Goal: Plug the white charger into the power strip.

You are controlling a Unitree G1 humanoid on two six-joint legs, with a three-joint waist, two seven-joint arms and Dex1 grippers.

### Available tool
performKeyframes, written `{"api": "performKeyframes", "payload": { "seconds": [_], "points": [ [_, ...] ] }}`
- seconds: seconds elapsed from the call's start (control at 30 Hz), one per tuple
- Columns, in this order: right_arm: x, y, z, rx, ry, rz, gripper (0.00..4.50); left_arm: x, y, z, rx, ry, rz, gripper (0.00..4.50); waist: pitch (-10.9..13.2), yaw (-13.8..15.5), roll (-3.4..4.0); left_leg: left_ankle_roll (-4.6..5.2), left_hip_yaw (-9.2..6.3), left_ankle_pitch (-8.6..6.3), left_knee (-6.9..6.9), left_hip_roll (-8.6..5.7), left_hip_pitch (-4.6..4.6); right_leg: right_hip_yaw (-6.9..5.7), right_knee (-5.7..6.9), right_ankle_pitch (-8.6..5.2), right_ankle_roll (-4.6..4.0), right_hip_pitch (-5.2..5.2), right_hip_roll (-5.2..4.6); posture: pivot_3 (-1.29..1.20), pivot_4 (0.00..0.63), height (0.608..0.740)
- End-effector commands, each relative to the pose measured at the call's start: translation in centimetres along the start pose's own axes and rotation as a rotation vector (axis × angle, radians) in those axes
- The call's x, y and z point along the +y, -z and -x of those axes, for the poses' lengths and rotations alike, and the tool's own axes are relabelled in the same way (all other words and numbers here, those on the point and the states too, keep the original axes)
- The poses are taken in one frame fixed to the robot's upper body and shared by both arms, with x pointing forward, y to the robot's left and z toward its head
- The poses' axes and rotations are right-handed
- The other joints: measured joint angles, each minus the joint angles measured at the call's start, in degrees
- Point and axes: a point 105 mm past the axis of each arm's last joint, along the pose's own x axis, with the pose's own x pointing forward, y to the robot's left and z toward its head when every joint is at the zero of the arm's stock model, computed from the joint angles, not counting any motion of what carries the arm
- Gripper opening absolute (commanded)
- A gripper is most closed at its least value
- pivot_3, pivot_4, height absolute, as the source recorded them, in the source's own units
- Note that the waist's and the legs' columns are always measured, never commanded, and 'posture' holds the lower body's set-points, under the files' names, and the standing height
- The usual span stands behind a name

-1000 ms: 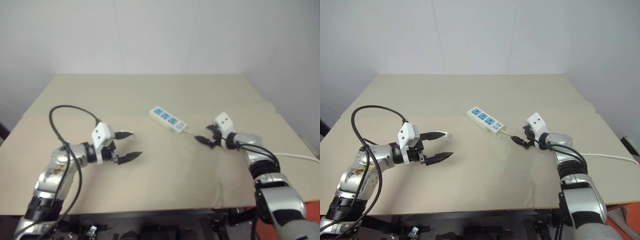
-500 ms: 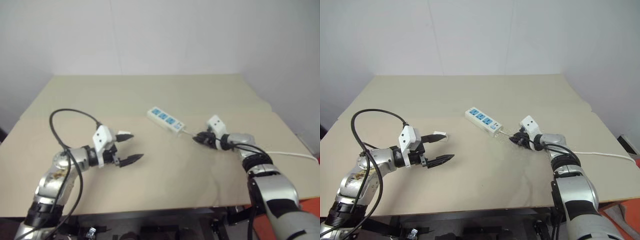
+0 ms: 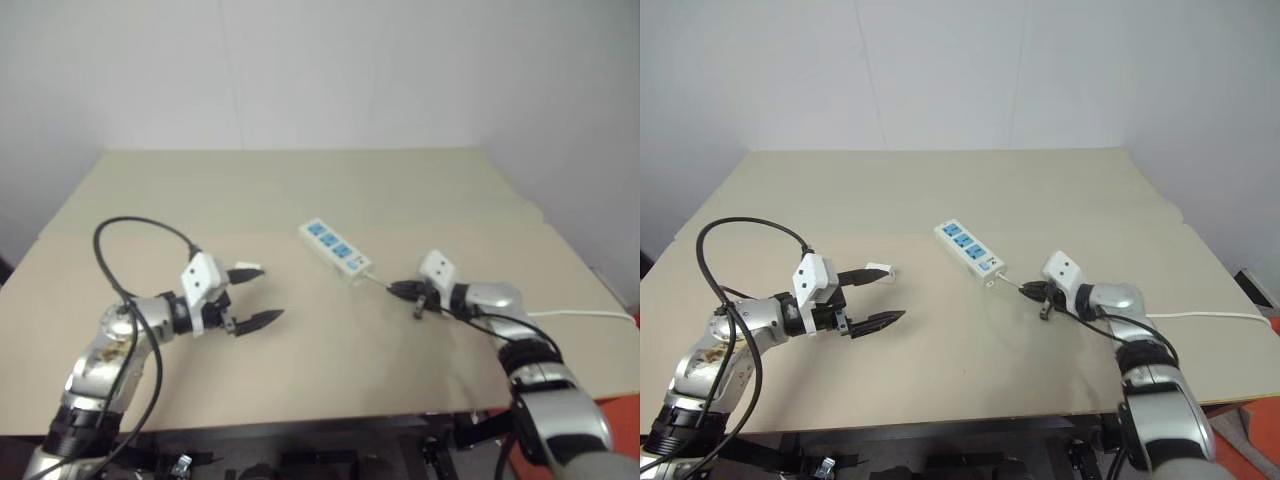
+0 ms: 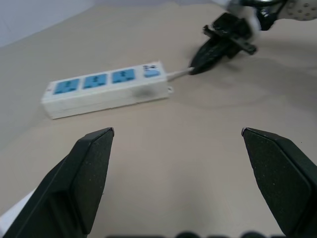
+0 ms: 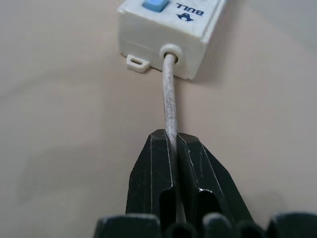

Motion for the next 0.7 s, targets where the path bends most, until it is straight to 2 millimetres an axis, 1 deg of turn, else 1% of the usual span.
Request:
{"api": "performKeyframes", "payload": {
  "seconds": [0.03,0.13,0.23,0.37,0.43,0.53,0.63,0.67,0.7],
  "points": [
    [0.6,-1.4,2.7,-0.034,-0.033,0.082,0.01,0.4,-1.0,0.4,-0.023,-0.014,-0.046,4.5,0.0,0.36,0.0,0.0,0.0,0.0,0.0,-0.02,-0.01,0.0,0.0,0.0,0.0,0.0,-0.02,0.0,0.15,0.74],
    [1.7,-1.1,4.0,-0.032,-0.063,0.073,0.01,0.2,-0.9,0.4,-0.025,-0.013,-0.043,4.5,0.0,0.58,0.0,0.0,0.04,0.0,0.01,-0.04,0.05,0.04,0.0,0.0,0.0,0.01,-0.02,0.0,0.15,0.74],
    [2.0,-0.9,4.2,-0.055,-0.045,0.049,0.01,0.0,-0.7,0.1,-0.023,-0.002,-0.036,4.5,0.0,0.5,0.0,0.0,0.04,0.0,0.01,-0.01,0.12,0.08,0.03,0.0,0.0,0.03,0.06,0.0,0.15,0.74],
    [1.8,-1.0,4.1,-0.074,-0.015,0.024,1.34,-0.1,-0.7,-0.2,-0.022,0.007,-0.04,4.5,0.0,0.58,0.0,0.0,0.05,0.0,0.01,-0.02,0.12,0.11,0.01,0.0,0.0,0.03,0.08,0.0,0.15,0.74],
    [1.6,-1.4,4.2,-0.099,0.007,0.014,2.1,0.0,-0.8,-0.2,-0.022,0.006,-0.039,4.5,0.0,0.85,-0.01,0.0,0.05,0.0,0.01,-0.02,0.1,0.11,-0.01,0.0,0.0,0.02,0.08,0.0,0.15,0.74],
    [1.6,-2.1,4.4,-0.143,0.039,-0.007,3.13,0.1,-0.7,-0.1,-0.016,0.009,-0.043,4.5,0.0,1.29,-0.01,0.0,0.06,0.0,0.01,-0.03,0.08,0.11,-0.02,0.0,0.0,0.01,0.06,0.0,0.15,0.74],
    [1.3,-2.9,4.6,-0.197,0.111,-0.052,4.21,0.1,-0.7,0.0,-0.014,0.011,-0.041,4.5,0.0,1.4,-0.01,0.0,0.06,0.0,0.01,-0.04,0.07,0.1,-0.02,0.0,0.0,0.02,0.05,0.0,0.15,0.74],
    [1.3,-3.2,4.7,-0.218,0.134,-0.075,4.47,0.0,-0.6,0.0,-0.014,0.012,-0.041,4.5,0.0,1.44,-0.01,0.0,0.06,0.0,0.01,-0.04,0.07,0.09,-0.01,0.0,0.0,0.02,0.04,0.0,0.15,0.74],
    [1.5,-3.4,4.7,-0.239,0.151,-0.102,4.47,0.0,-0.6,0.0,-0.014,0.011,-0.04,4.5,0.0,1.44,-0.01,0.0,0.06,0.0,0.01,-0.04,0.08,0.1,-0.01,0.0,0.0,0.03,0.04,0.0,0.15,0.74]
  ]
}}
